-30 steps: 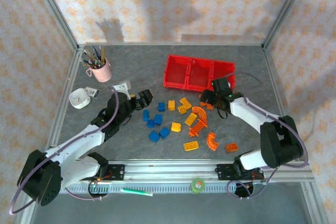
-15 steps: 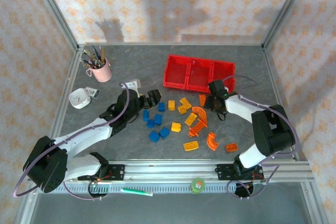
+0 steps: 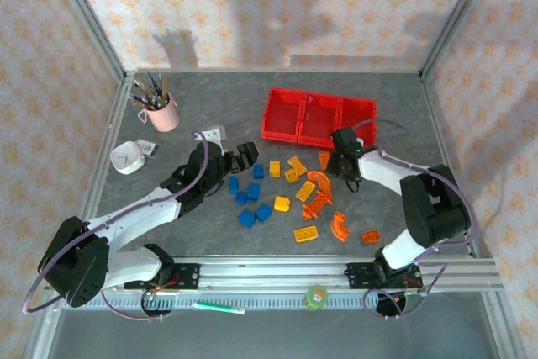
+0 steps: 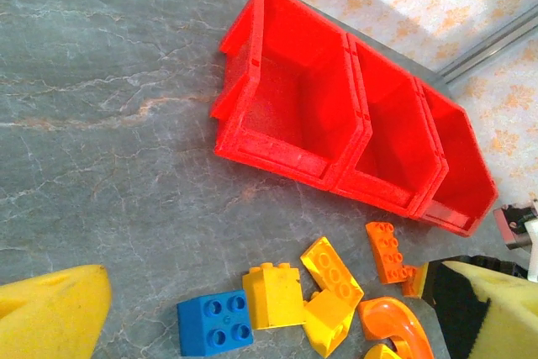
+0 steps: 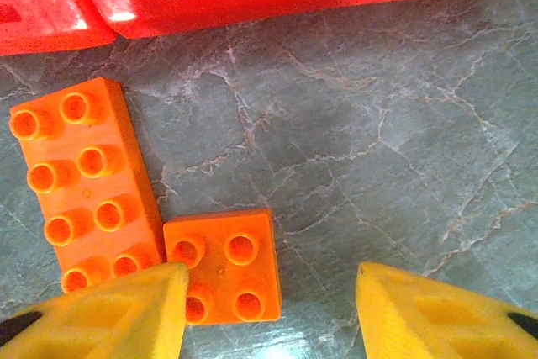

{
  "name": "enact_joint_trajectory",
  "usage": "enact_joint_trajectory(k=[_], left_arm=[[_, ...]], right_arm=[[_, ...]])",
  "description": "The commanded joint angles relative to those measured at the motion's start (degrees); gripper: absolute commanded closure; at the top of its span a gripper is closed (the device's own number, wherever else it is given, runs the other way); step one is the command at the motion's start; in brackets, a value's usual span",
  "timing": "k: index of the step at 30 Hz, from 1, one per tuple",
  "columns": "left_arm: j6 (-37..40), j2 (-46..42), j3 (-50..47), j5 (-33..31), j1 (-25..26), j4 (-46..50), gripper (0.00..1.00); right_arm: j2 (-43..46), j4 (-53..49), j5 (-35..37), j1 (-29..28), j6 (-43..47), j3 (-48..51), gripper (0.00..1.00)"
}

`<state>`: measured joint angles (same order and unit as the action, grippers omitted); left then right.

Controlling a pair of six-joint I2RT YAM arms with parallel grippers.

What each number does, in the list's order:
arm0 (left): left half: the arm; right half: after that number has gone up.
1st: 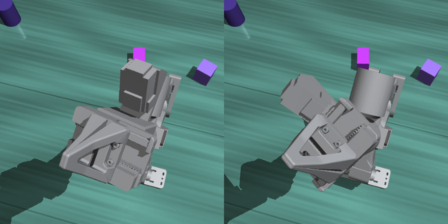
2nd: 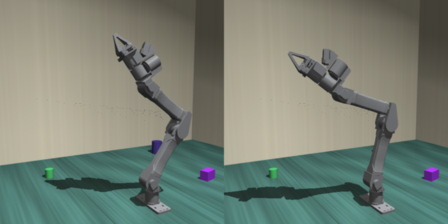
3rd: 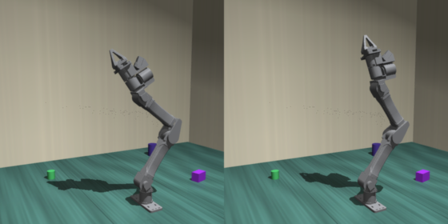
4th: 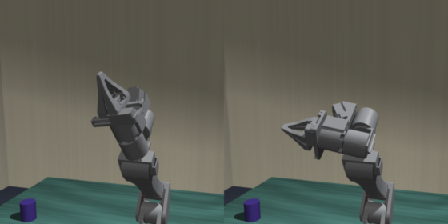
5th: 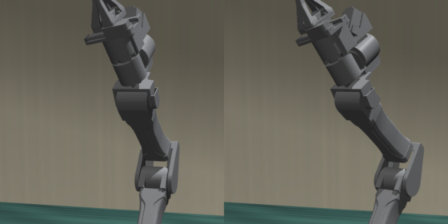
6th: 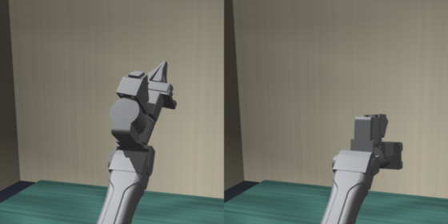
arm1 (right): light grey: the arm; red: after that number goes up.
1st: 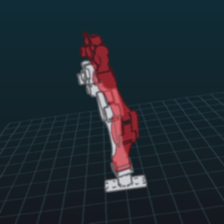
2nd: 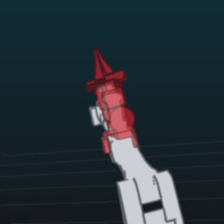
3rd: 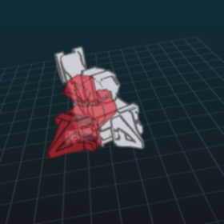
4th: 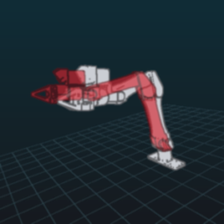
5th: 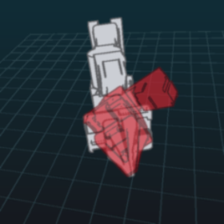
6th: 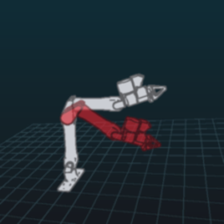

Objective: Sort the legos into containers by color
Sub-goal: Pick up the lego from the middle-right of the table.

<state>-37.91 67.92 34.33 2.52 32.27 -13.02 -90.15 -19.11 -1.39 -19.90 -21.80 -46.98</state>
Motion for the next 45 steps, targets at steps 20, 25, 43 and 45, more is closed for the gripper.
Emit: enact_joint_trajectory(k=[20, 25, 43, 45], left_arm=[[0.3, -1.8, 1.0, -4.1, 0.6, 1.3, 0.01], [0.3, -1.7, 1.0, -4.6, 0.6, 1.6, 0.01], [1.0, -0.4, 2.0, -4.7, 0.6, 2.6, 0.01], [1.1, -0.4, 2.1, -4.8, 0.6, 2.6, 0.01]], right_arm=[[-1.1, -3.4, -2.5, -0.2, 4.2, -2.1, 0.34], [-3.0, -3.3, 0.8, -0.1, 4.0, -2.8, 0.38], [-6.2, -1.0, 1.7, 1.1, 4.4, -4.4, 0.48], [-6.1, -1.3, 1.8, 1.1, 4.5, -3.8, 0.51]])
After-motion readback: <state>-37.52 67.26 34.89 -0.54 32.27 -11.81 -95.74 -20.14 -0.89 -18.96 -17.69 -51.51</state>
